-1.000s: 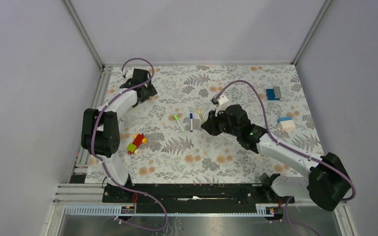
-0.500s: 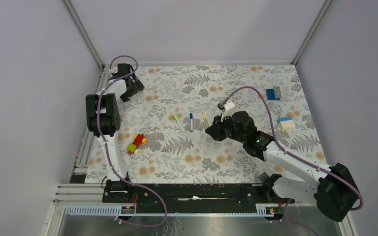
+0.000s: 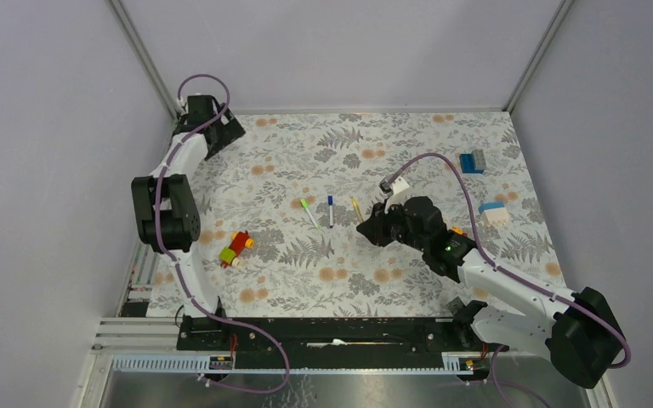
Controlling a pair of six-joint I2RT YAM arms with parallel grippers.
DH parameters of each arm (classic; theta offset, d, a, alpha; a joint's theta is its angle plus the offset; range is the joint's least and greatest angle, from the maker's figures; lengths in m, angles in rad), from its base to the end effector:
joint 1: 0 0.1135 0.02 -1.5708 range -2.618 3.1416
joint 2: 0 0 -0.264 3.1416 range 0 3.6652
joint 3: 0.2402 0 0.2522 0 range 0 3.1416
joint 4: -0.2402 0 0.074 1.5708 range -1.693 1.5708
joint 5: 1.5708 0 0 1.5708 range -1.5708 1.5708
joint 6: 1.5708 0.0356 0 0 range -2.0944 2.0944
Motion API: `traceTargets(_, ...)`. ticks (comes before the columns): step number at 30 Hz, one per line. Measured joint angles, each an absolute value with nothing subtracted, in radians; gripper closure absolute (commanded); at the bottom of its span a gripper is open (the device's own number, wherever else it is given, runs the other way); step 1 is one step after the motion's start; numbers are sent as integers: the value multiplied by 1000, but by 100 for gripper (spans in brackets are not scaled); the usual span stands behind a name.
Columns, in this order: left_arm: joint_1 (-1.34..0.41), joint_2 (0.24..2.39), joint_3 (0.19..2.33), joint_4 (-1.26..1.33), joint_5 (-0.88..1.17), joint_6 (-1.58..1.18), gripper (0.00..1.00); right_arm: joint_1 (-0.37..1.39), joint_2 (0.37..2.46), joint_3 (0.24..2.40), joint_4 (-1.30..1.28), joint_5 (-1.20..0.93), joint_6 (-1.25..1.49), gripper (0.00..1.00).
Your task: Insert the pens into the pen caps
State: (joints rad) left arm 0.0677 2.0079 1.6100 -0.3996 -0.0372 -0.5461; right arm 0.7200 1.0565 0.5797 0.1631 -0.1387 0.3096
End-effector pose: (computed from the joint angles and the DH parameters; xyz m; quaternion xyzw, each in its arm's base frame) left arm 0.4562 0.0323 0.2347 -0.2864 0.8806 -0.0726 0.3704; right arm 0.1766 0.1614 0.2505 -0.2043 0.7817 0.3376 0.4829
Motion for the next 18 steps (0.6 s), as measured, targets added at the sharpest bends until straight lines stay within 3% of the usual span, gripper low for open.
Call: traceTargets(18, 61, 1805, 1458, -311, -38, -479, 1, 720, 1088, 579, 244, -143, 324, 100)
